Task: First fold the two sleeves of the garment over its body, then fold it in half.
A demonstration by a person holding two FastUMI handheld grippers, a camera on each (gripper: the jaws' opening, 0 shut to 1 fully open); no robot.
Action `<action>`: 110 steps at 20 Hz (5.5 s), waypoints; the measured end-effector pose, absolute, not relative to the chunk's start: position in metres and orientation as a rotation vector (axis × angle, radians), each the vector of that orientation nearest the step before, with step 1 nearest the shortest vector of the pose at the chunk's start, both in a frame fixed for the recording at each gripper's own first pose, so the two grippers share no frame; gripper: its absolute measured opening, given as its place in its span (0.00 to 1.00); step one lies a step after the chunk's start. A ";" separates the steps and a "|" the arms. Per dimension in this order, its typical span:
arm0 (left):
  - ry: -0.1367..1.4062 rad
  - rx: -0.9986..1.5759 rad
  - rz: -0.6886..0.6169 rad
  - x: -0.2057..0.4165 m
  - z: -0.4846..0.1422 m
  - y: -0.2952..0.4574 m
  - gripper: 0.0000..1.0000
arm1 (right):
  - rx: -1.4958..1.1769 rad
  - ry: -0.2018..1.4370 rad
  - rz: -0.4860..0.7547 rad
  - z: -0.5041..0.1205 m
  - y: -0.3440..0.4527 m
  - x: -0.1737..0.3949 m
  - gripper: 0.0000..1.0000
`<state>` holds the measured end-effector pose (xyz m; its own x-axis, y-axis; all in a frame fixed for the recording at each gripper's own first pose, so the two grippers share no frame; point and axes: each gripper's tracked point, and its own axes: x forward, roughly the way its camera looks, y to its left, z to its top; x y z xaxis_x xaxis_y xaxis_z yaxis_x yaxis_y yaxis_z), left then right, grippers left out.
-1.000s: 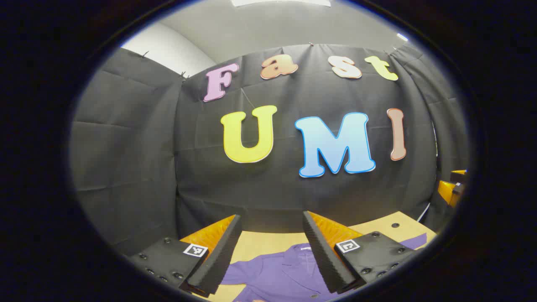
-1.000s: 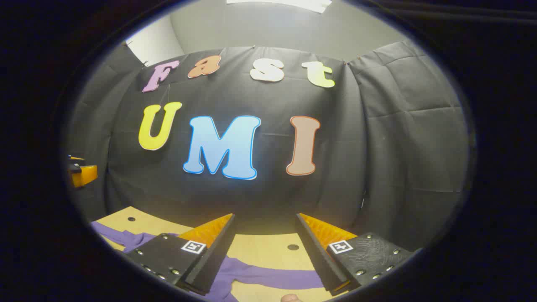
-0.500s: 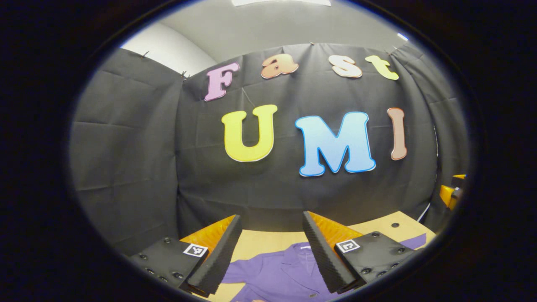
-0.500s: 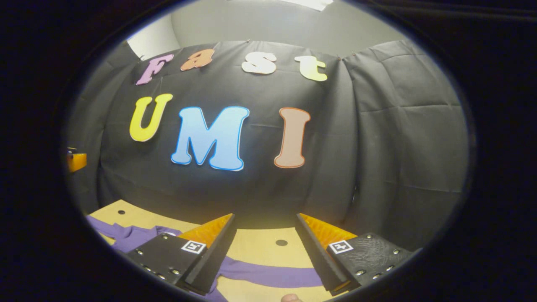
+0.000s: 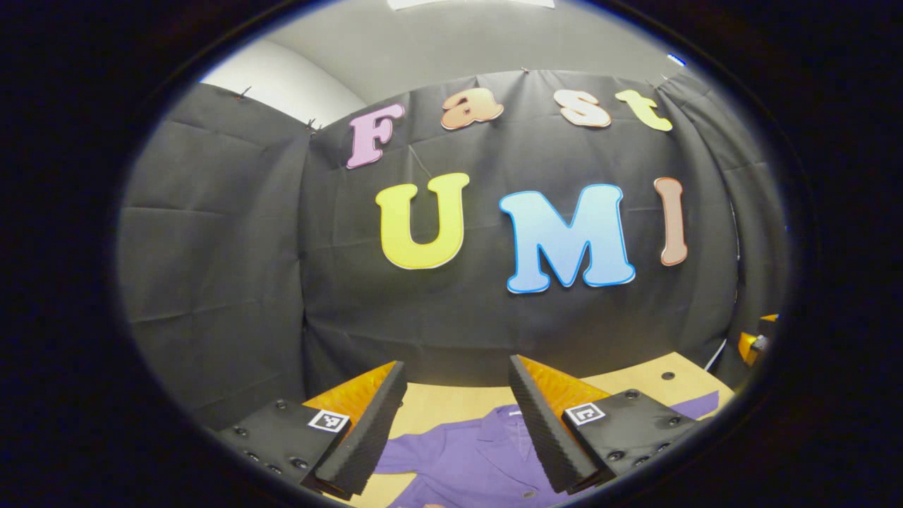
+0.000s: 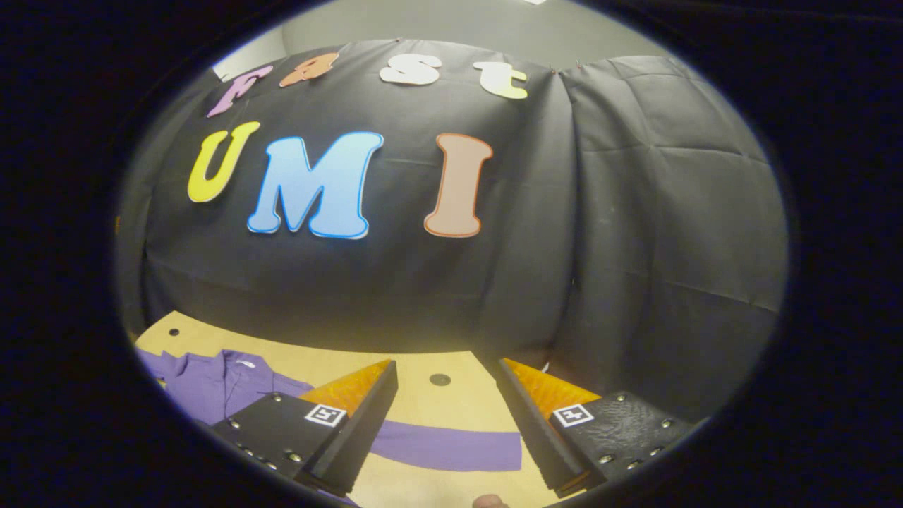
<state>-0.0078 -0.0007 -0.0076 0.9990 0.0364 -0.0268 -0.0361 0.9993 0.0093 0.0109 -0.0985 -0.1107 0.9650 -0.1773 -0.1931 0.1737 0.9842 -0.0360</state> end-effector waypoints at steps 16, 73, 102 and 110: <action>0.071 0.007 0.113 -0.024 -0.021 0.006 1.00 | 0.062 0.615 -0.253 -0.295 -0.159 0.019 0.92; 0.205 -0.050 0.315 -0.067 -0.092 0.163 1.00 | 0.535 0.753 0.194 -0.224 0.178 0.082 0.07; 0.380 -0.062 0.332 -0.052 -0.206 0.283 1.00 | 0.798 0.944 0.447 -0.250 0.432 -0.010 0.07; 0.441 -0.090 0.328 -0.049 -0.256 0.288 0.96 | 0.790 0.972 0.481 -0.245 0.432 -0.019 0.19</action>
<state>-0.0492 0.2883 -0.2556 0.8528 0.2921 -0.4330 -0.3309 0.9435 -0.0152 -0.0187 0.4321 -0.2450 0.4948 0.6789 -0.5425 -0.0192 0.6327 0.7742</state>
